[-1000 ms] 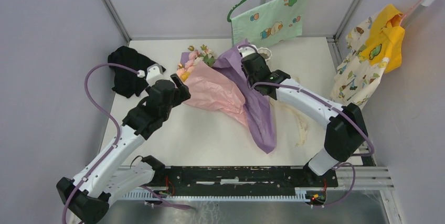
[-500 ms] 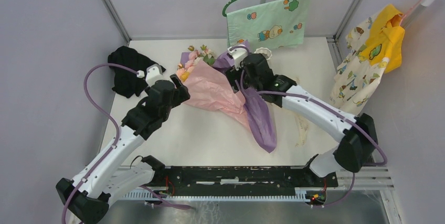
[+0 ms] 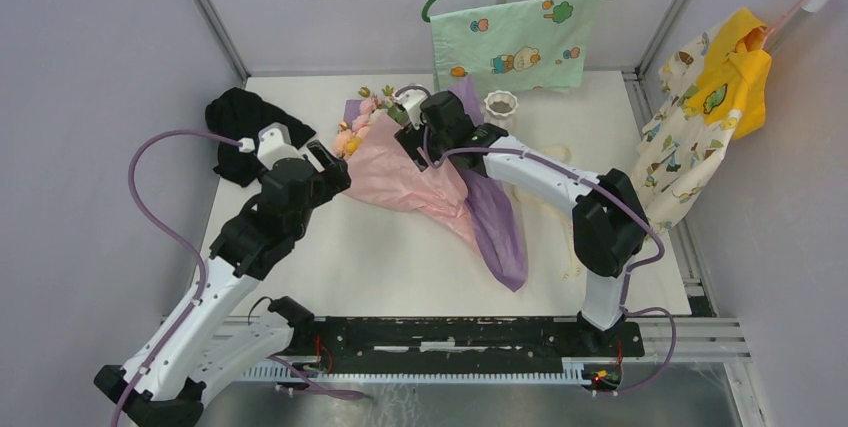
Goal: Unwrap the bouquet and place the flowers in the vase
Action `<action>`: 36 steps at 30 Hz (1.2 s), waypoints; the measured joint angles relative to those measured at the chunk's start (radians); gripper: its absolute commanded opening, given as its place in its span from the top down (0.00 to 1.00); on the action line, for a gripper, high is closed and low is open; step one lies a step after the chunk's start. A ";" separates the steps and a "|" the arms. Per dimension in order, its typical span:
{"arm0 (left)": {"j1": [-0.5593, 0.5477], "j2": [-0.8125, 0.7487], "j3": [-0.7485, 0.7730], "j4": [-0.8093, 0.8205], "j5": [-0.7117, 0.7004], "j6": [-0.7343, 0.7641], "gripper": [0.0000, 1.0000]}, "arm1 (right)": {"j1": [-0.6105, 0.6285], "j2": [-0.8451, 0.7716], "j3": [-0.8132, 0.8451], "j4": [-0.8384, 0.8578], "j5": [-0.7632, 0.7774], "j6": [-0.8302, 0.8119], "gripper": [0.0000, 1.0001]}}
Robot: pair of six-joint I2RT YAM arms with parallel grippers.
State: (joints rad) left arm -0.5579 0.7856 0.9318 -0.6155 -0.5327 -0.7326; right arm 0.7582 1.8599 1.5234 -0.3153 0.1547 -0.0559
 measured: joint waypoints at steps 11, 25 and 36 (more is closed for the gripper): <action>0.000 -0.015 0.006 -0.040 -0.016 0.000 0.17 | -0.072 0.093 0.048 0.016 -0.229 -0.047 0.58; 0.000 -0.056 0.098 -0.101 -0.042 0.000 0.17 | -0.049 0.024 -0.097 0.114 -0.531 0.048 1.00; 0.000 -0.093 0.209 -0.116 -0.043 0.000 0.17 | 0.259 -0.010 -0.164 0.315 -0.681 0.197 0.96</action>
State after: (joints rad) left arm -0.5579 0.6926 1.1404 -0.7311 -0.5755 -0.7322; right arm 1.0172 1.8500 1.3590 -0.0002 -0.5266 0.1410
